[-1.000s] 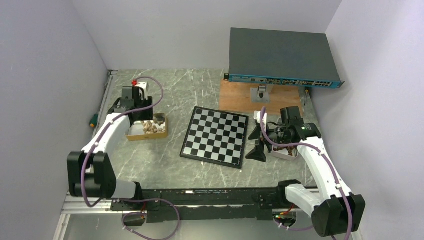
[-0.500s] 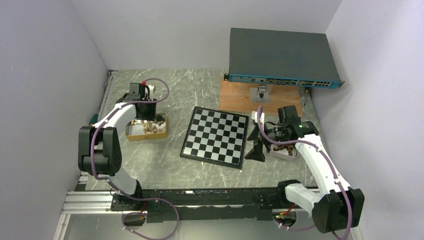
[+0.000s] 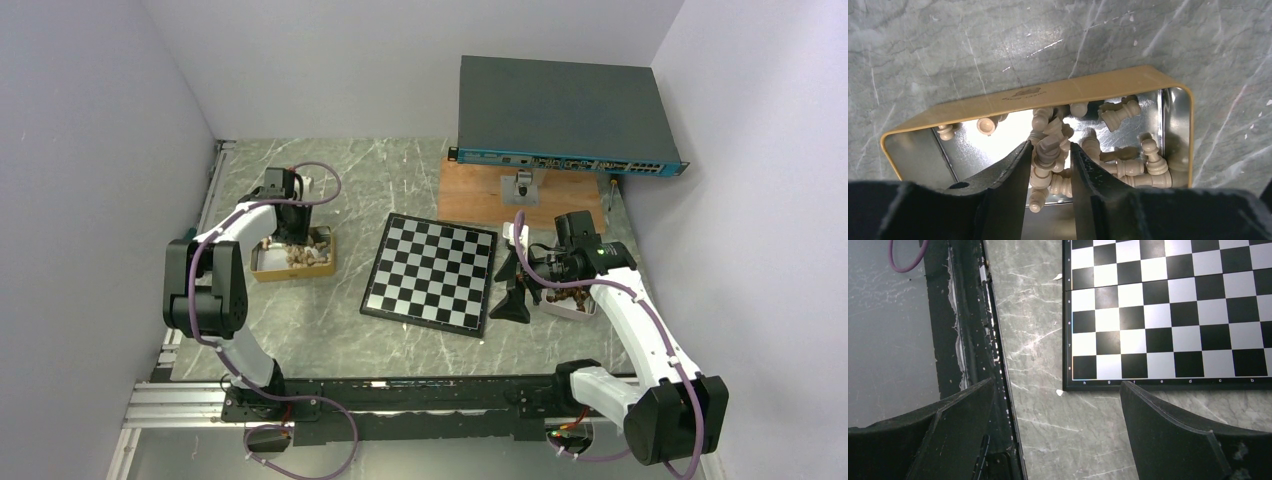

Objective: Set up the chess pieces on the board

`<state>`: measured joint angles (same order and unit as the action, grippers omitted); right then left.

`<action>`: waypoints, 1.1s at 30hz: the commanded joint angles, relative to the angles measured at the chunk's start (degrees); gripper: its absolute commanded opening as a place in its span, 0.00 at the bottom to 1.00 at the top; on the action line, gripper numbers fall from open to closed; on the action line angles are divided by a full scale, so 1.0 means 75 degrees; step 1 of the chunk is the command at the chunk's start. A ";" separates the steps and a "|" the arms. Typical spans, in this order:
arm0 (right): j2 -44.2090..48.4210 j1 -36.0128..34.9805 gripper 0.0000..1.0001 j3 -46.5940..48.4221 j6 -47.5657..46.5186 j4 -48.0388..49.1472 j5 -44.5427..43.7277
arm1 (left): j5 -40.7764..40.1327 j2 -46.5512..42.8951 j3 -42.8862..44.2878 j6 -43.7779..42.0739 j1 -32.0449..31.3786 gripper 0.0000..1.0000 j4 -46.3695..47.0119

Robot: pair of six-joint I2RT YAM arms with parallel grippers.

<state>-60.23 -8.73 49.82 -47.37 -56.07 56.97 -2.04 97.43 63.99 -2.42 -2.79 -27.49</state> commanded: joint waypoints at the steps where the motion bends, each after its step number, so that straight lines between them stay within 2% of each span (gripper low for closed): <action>1: 0.0049 -0.0037 1.00 0.0107 -0.0128 0.0118 0.0049 | -0.0193 0.0073 0.0291 -0.0123 0.0032 0.37 -0.0067; 3: 0.0061 -0.0043 1.00 0.0107 -0.0139 0.0111 0.0045 | -0.0193 0.0070 0.0293 -0.0112 0.0032 0.33 -0.0074; 9: 0.0085 -0.0053 1.00 0.0119 -0.0169 0.0076 0.0067 | -0.0303 -0.0271 0.0263 -0.0094 -0.0019 0.08 -0.0203; 12: 0.0102 -0.0054 1.00 0.0133 -0.0215 0.0037 0.0102 | -0.0366 -0.0837 0.0136 -0.0040 -0.0143 0.00 -0.0219; 21: 0.0132 -0.0047 1.00 0.0123 -0.0298 -0.0034 0.0224 | 0.0093 -0.2419 -0.0655 0.0741 -0.0179 0.00 0.0037; 24: 0.0136 -0.0085 1.00 0.0107 -0.0327 -0.0010 0.0346 | 0.0906 -0.3189 -0.1021 0.1243 -0.0179 0.00 0.0473; 26: 0.0131 -0.0246 1.00 0.0075 -0.0311 0.0086 0.0417 | 0.1931 -0.3833 -0.1414 0.1786 -0.0236 0.00 0.1085; 29: 0.0025 -0.0605 1.00 0.0036 -0.0183 0.0333 0.0522 | 0.2472 -0.4796 -0.2099 0.2778 -0.0745 0.00 0.2056; 33: -0.0122 -0.0864 1.00 0.0058 0.0237 0.0779 0.0793 | 0.2194 -0.5691 -0.2985 0.4147 -0.2111 0.00 0.3817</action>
<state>-60.45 -13.85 49.80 -47.40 -55.02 58.52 11.00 59.70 45.56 16.32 -10.98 -15.18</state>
